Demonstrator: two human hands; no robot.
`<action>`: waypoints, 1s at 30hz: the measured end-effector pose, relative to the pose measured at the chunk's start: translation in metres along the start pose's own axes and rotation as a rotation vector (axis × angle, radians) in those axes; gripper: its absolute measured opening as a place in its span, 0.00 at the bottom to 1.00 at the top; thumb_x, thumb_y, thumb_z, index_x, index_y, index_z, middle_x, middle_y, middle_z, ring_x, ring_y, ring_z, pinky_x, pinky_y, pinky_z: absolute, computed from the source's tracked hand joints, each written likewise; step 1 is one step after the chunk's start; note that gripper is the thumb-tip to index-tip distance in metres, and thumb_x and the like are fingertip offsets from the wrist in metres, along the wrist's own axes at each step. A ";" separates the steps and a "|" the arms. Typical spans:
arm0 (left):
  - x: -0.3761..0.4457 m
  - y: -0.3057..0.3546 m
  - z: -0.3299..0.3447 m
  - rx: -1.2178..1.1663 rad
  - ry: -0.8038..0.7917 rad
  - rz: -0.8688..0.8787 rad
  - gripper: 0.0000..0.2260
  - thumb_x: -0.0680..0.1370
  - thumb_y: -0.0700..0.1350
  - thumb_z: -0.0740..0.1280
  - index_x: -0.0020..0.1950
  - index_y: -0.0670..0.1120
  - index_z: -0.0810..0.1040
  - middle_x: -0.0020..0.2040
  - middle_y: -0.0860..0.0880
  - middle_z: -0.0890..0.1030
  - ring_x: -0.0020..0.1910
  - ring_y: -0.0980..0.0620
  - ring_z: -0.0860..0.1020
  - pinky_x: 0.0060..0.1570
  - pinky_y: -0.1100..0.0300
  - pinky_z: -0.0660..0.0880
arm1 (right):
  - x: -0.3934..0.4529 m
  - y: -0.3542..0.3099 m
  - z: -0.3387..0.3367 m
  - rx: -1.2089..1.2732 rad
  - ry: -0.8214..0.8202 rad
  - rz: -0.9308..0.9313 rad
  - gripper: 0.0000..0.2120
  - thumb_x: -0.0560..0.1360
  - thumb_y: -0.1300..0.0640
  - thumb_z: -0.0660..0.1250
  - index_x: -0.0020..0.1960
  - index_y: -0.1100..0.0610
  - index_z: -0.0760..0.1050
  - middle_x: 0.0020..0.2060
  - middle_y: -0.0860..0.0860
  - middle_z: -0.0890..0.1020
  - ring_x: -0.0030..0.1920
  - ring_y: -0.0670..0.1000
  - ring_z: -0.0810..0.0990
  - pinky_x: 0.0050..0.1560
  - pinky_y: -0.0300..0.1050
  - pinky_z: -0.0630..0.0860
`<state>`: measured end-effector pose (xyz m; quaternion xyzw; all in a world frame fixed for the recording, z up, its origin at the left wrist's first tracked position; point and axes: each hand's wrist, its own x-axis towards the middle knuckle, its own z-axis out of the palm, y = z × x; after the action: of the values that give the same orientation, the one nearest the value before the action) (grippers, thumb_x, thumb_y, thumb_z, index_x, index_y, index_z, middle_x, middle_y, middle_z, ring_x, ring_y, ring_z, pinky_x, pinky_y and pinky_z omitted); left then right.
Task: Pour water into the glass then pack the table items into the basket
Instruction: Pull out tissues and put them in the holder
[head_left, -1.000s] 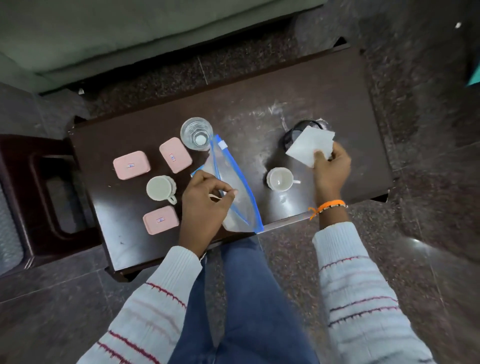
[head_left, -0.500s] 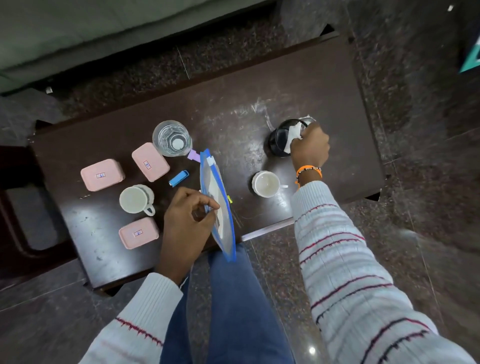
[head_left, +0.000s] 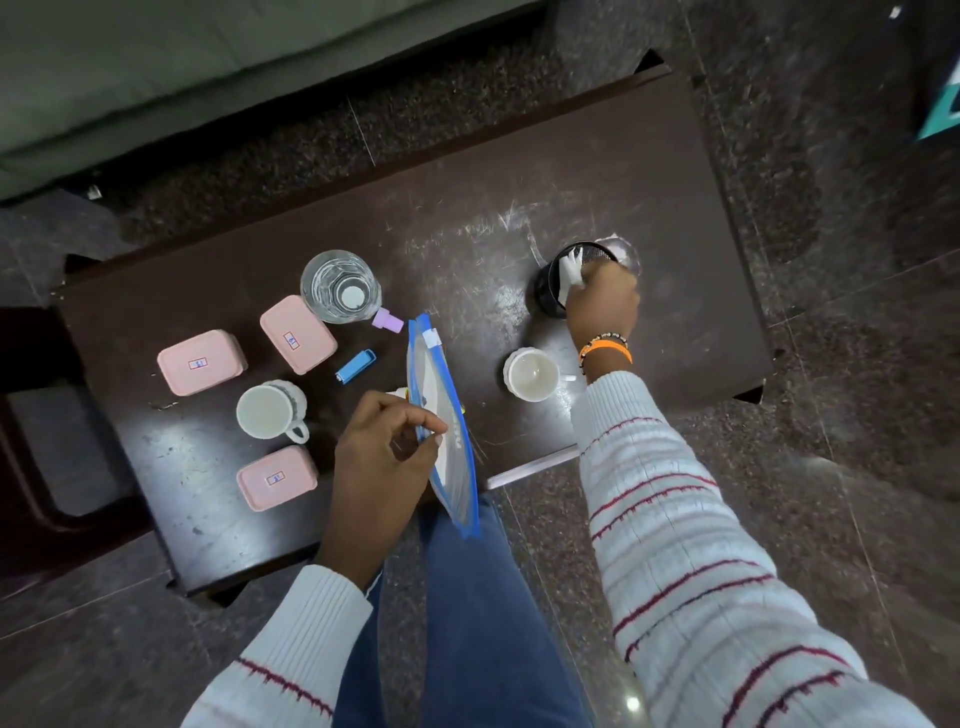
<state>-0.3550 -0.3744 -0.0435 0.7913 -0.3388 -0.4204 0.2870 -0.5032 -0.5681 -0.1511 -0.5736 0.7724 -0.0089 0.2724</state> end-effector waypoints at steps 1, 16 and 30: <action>0.000 0.000 0.000 0.001 -0.002 0.003 0.16 0.71 0.34 0.72 0.37 0.57 0.77 0.45 0.58 0.74 0.41 0.57 0.77 0.41 0.78 0.71 | 0.000 -0.001 0.000 0.001 0.005 0.008 0.07 0.73 0.67 0.59 0.46 0.64 0.76 0.50 0.63 0.81 0.52 0.65 0.79 0.49 0.51 0.75; 0.003 -0.006 -0.003 0.008 0.016 0.006 0.17 0.71 0.35 0.72 0.37 0.58 0.76 0.46 0.58 0.73 0.43 0.58 0.77 0.42 0.77 0.72 | -0.003 0.003 0.001 -0.056 0.068 -0.162 0.30 0.69 0.53 0.72 0.67 0.59 0.66 0.68 0.56 0.68 0.67 0.60 0.65 0.62 0.54 0.68; -0.003 -0.027 -0.026 -0.077 0.155 -0.064 0.19 0.70 0.30 0.70 0.33 0.53 0.69 0.40 0.55 0.72 0.37 0.63 0.75 0.39 0.77 0.70 | -0.026 -0.044 0.027 -0.133 -0.080 -0.405 0.37 0.65 0.59 0.71 0.70 0.58 0.60 0.68 0.59 0.64 0.64 0.62 0.66 0.61 0.51 0.68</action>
<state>-0.3261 -0.3508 -0.0495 0.8202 -0.2735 -0.3797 0.3290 -0.4477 -0.5519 -0.1485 -0.7336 0.6290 0.0101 0.2571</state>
